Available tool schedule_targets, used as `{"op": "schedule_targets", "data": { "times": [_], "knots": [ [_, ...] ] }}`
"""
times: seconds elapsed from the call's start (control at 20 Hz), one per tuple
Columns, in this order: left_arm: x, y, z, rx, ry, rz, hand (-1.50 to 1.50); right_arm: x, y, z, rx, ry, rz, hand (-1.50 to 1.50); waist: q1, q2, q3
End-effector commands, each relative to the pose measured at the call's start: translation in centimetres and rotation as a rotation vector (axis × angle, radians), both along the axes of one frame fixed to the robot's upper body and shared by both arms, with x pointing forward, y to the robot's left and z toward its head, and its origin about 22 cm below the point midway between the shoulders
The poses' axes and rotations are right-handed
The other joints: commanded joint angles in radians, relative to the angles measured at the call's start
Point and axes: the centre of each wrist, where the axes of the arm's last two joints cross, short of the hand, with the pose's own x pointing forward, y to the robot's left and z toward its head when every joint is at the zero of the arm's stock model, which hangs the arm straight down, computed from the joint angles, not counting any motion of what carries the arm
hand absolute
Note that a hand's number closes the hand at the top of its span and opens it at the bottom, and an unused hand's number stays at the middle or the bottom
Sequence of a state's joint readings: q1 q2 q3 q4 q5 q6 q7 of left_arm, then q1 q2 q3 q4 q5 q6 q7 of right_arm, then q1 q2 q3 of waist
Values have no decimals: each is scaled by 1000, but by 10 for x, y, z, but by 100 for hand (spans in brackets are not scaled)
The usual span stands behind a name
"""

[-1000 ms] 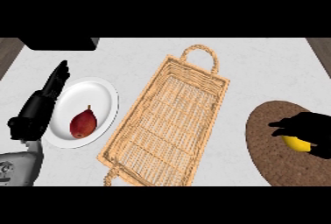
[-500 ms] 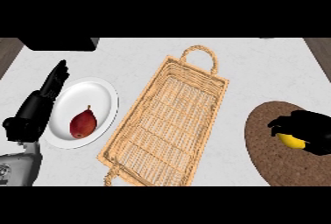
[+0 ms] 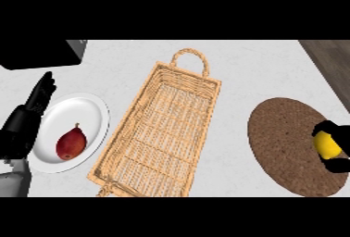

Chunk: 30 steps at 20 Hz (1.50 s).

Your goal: Pick the lemon from the placemat and place it in the basket

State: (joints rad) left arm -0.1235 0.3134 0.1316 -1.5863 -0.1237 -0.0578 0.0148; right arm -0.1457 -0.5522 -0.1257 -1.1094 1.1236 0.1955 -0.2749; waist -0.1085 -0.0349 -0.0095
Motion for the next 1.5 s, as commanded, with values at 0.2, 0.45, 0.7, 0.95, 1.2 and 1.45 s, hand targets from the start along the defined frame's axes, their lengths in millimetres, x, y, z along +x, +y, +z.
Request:
{"op": "schedule_targets", "data": {
  "times": [0.2,0.45,0.7,0.95,1.2,1.45],
  "knots": [
    [-6,5,-5,-3,3,-8,0,-18,32,37,171,-464,-370,150,6,4,3],
    [-2,5,-5,-10,6,-14,0,-10,84,96,530,-735,-270,150,18,4,3],
    [14,2,12,-7,-26,-44,0,-41,129,172,618,-864,-166,150,38,14,3],
    [13,-11,3,-5,-6,-68,0,-76,179,228,688,-840,-99,150,78,21,4],
    [10,-17,7,-4,-4,-117,0,-70,221,275,693,-752,-135,150,114,24,4],
    [20,-27,5,-7,-25,-100,0,-55,283,312,702,-680,-99,150,117,26,5]
  ]
}}
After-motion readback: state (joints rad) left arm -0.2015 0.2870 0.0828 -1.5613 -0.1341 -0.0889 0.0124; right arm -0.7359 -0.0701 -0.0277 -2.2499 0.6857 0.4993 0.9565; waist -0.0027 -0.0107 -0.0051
